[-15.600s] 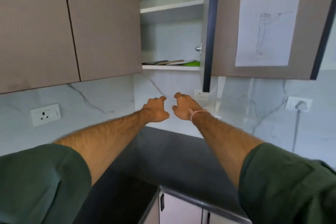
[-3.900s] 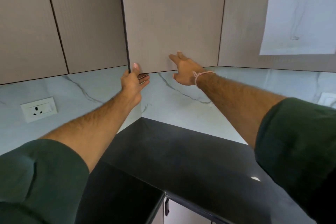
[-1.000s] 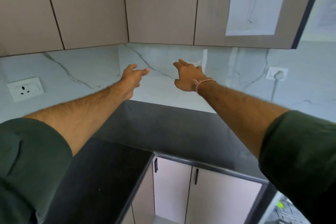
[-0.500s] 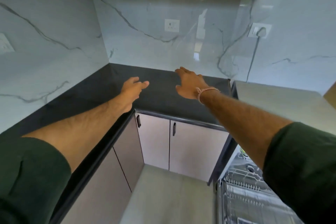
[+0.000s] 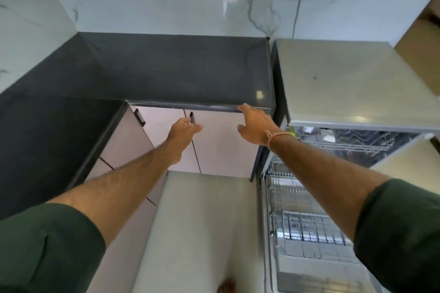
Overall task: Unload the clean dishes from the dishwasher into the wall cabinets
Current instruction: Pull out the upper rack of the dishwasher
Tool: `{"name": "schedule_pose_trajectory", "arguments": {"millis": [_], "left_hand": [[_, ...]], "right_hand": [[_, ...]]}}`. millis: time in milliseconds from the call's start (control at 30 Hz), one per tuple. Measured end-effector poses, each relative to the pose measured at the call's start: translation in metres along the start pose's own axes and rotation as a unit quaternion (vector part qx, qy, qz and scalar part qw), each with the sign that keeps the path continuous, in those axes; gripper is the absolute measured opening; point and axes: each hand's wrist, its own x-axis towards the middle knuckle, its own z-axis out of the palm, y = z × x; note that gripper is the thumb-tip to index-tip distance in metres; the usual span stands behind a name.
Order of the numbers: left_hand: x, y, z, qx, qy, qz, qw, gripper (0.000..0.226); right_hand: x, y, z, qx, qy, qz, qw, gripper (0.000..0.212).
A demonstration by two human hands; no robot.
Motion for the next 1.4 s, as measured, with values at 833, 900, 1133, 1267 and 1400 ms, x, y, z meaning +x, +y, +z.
{"name": "schedule_pose_trajectory", "arguments": {"millis": [833,900,1133,1267,1400], "left_hand": [[0.002,-0.325,0.393,0.118,-0.264,-0.203,0.936,0.045],[-0.009,-0.359,0.427,0.124,-0.283,-0.234,0.922,0.049],[-0.045,-0.426,0.521,0.121,-0.314,-0.327,0.883,0.044],[-0.06,-0.441,0.571,0.077,-0.315,-0.363,0.873,0.037],[-0.07,-0.457,0.603,0.133,-0.268,-0.33,0.895,0.042]], "right_hand": [[-0.157,0.43,0.232,0.099,-0.152,0.354,0.918,0.062],[-0.177,0.466,0.253,0.094,-0.166,0.378,0.906,0.061],[-0.236,0.56,0.317,0.087,-0.217,0.5,0.834,0.04],[-0.244,0.587,0.349,0.13,-0.205,0.529,0.813,0.044],[-0.248,0.59,0.375,0.199,-0.133,0.556,0.796,0.044]]}}
